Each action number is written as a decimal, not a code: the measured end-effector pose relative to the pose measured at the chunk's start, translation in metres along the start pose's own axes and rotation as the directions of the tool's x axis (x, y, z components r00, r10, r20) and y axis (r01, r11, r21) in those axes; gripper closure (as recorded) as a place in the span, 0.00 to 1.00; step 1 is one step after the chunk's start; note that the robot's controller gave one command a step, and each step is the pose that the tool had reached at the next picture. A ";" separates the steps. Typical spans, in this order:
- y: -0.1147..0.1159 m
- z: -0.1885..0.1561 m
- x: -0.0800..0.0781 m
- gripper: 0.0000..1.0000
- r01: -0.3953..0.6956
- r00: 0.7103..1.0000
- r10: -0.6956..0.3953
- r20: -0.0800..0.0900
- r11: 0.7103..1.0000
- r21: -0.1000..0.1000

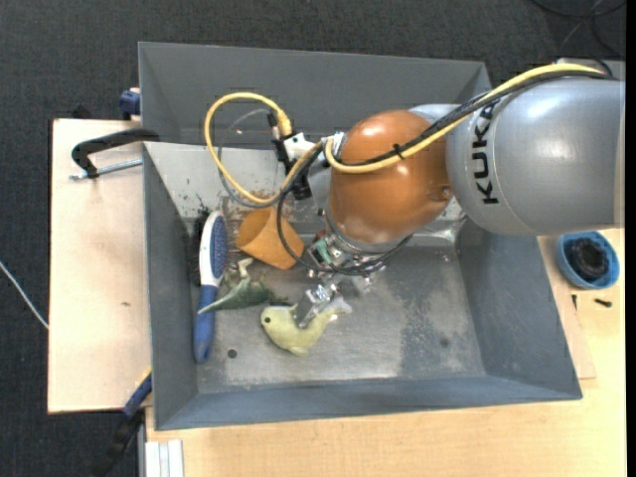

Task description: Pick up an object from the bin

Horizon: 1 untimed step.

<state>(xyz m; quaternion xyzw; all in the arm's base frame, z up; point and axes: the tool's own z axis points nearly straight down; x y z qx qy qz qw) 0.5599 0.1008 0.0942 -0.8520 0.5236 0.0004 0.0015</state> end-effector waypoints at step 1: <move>-0.001 -0.001 0.001 1.00 -0.001 1.000 0.001 -0.001 1.000 0.001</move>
Offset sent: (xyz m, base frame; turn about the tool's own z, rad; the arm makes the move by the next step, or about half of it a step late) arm 0.0000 0.0000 0.0000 0.0000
